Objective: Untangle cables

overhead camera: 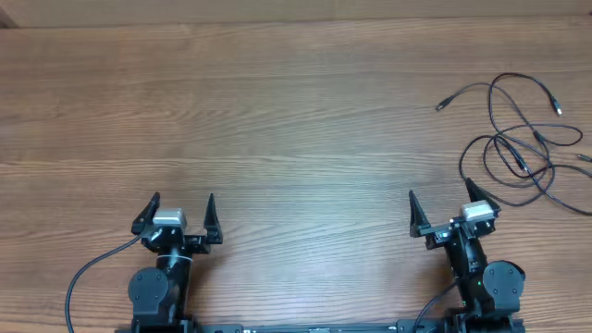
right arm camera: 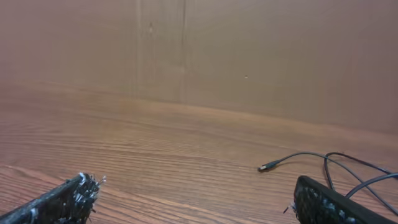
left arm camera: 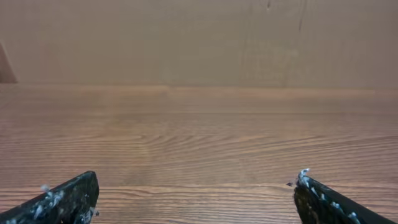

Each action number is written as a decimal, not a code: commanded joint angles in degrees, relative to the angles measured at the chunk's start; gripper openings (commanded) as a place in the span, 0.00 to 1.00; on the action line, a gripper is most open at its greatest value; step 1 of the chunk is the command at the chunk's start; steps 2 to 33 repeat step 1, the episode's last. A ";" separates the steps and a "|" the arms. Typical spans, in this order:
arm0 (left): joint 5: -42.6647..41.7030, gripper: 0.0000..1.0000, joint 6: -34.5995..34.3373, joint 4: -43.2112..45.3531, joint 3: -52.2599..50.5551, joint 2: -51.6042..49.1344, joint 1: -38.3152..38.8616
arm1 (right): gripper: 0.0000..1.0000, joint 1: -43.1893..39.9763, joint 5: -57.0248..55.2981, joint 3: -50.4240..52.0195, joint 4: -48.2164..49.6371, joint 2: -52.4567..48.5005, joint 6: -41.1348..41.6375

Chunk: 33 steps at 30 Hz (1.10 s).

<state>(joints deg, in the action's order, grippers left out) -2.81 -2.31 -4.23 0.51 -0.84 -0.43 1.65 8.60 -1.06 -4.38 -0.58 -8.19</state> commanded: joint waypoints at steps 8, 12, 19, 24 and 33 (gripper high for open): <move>-0.81 1.00 1.68 0.00 -0.24 0.59 -0.31 | 1.00 0.44 0.02 0.59 0.26 0.42 0.20; -0.81 1.00 1.68 0.00 -0.24 0.59 -0.31 | 1.00 0.44 0.02 0.59 0.26 0.42 0.20; -0.81 1.00 1.68 0.00 -0.24 0.59 -0.31 | 1.00 0.44 0.02 0.59 0.26 0.42 0.20; -0.81 1.00 1.68 0.00 -0.24 0.59 -0.31 | 1.00 0.44 0.02 0.59 0.26 0.42 0.20; -0.81 1.00 1.68 0.00 -0.24 0.59 -0.31 | 1.00 0.44 0.02 0.59 0.26 0.42 0.20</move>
